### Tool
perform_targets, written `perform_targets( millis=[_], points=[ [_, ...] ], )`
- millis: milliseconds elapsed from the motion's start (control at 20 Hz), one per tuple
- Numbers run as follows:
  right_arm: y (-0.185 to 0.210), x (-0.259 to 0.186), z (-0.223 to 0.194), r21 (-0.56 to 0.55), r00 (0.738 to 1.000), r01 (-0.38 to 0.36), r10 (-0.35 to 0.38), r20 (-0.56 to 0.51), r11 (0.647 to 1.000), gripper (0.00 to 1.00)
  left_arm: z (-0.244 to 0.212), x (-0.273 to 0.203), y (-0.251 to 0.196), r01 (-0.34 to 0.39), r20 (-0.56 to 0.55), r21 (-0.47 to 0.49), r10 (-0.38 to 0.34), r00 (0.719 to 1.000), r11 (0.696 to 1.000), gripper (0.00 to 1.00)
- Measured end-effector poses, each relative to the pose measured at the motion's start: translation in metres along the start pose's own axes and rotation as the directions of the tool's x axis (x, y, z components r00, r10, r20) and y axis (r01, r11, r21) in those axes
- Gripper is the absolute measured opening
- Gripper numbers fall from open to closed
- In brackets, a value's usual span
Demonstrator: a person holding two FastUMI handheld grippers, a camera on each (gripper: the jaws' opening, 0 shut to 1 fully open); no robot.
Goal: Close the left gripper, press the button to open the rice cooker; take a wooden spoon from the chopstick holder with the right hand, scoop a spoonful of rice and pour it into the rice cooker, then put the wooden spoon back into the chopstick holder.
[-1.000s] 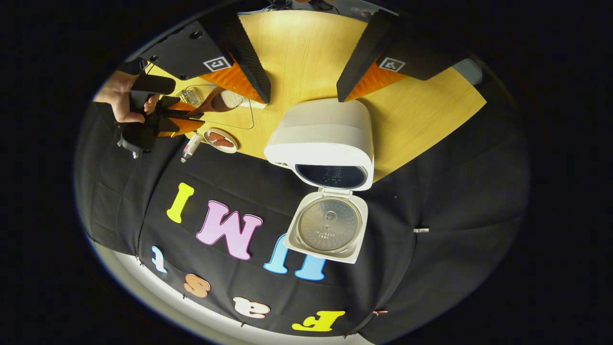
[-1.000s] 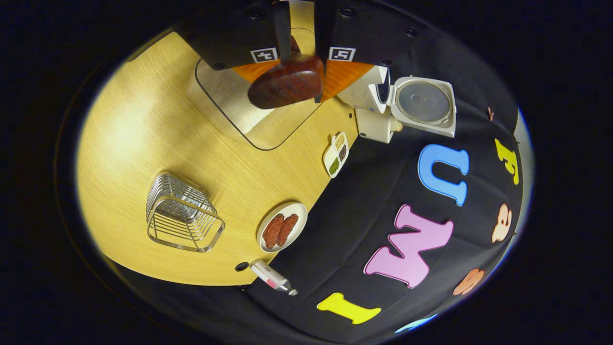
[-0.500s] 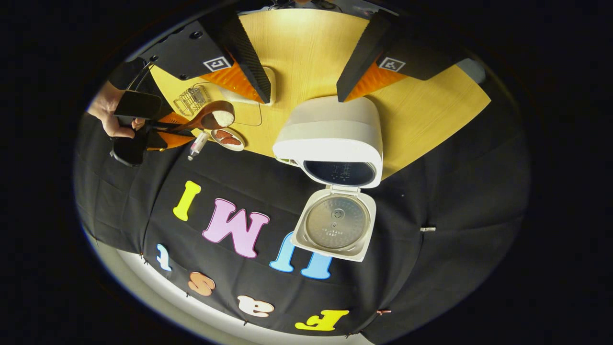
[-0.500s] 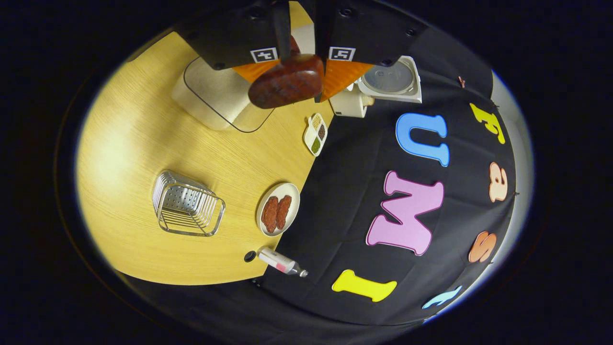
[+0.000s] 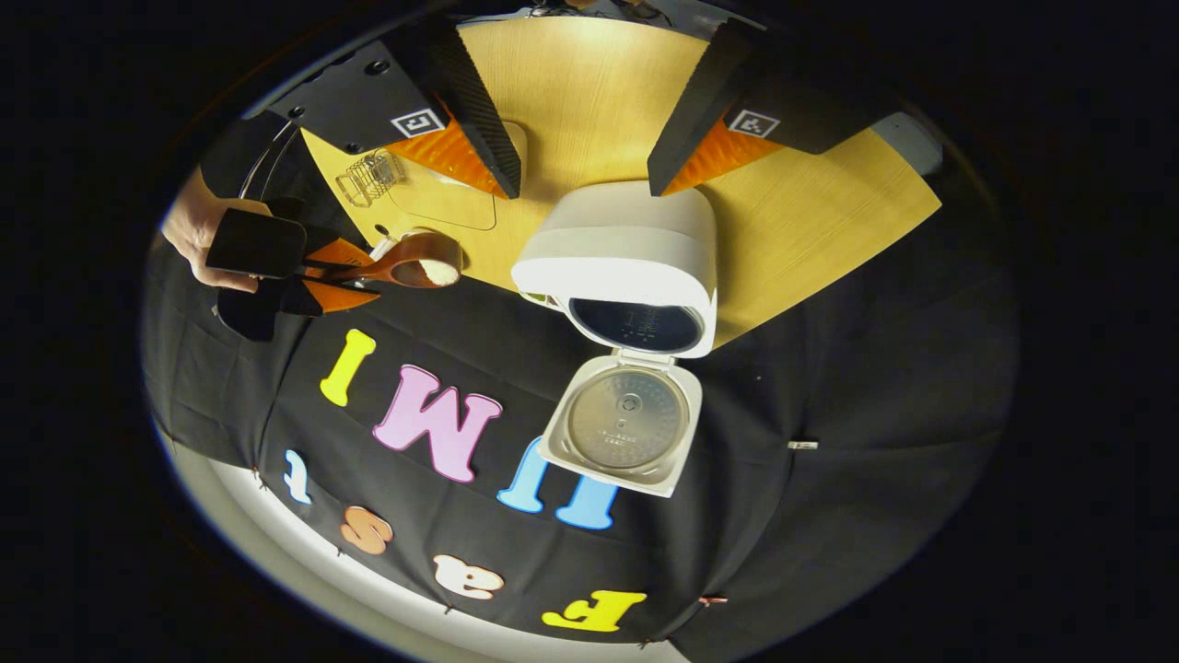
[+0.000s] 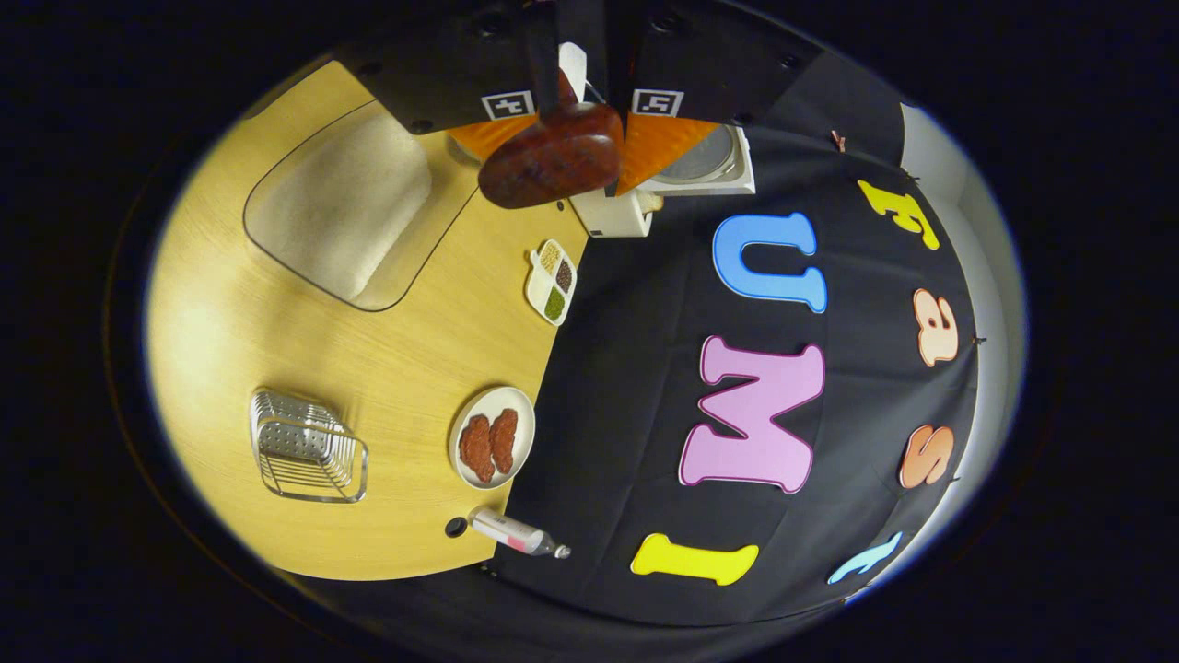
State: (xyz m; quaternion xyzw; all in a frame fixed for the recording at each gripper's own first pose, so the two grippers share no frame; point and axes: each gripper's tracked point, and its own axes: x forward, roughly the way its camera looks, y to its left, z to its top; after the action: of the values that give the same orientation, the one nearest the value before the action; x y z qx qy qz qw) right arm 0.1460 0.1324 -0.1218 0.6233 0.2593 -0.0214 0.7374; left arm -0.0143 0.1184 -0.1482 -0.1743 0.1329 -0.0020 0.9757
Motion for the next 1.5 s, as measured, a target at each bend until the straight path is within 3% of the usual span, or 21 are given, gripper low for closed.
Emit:
perform_targets(
  millis=[500,700,900,1000,1150,1200,1400,1500],
  points=[
    [0.079,0.049,-0.068,-0.11,0.993,-0.093,0.084,-0.085,0.99,0.23,0.011,-0.012,0.031,-0.07,0.035,-0.044,0.072,0.997,0.997,0.96],
    [0.105,0.078,-0.095,-0.215,0.99,-0.126,0.11,-0.087,0.968,0.23,0.014,-0.008,0.036,-0.045,0.002,-0.174,0.046,0.999,0.984,0.96],
    [0.118,0.12,-0.123,-0.31,0.989,-0.132,0.103,-0.11,0.941,0.23,0.032,-0.003,0.058,-0.088,0.027,-0.098,0.091,0.995,0.991,0.96],
    [0.128,0.144,-0.135,-0.4,0.987,-0.149,0.114,-0.111,0.904,0.23,0.041,-0.002,0.066,-0.1,0.043,-0.04,0.101,0.994,0.994,0.95],
    [0.137,0.169,-0.155,-0.529,0.984,-0.175,0.132,-0.118,0.831,0.23,0.045,0.007,0.072,-0.102,0.033,-0.043,0.103,0.994,0.994,0.96],
    [0.137,0.175,-0.163,-0.576,0.984,-0.178,0.129,-0.126,0.798,0.23,0.046,0.009,0.073,-0.102,0.033,-0.053,0.103,0.994,0.993,0.96],
    [0.132,0.187,-0.19,-0.763,0.979,-0.204,0.131,-0.157,0.613,0.23,0.045,0.017,0.072,-0.085,0.037,-0.063,0.088,0.995,0.994,0.96],
    [0.133,0.193,-0.206,-0.799,0.975,-0.221,0.143,-0.169,0.56,0.23,0.045,0.018,0.076,-0.085,0.029,-0.072,0.087,0.996,0.994,0.96]
  ],
)
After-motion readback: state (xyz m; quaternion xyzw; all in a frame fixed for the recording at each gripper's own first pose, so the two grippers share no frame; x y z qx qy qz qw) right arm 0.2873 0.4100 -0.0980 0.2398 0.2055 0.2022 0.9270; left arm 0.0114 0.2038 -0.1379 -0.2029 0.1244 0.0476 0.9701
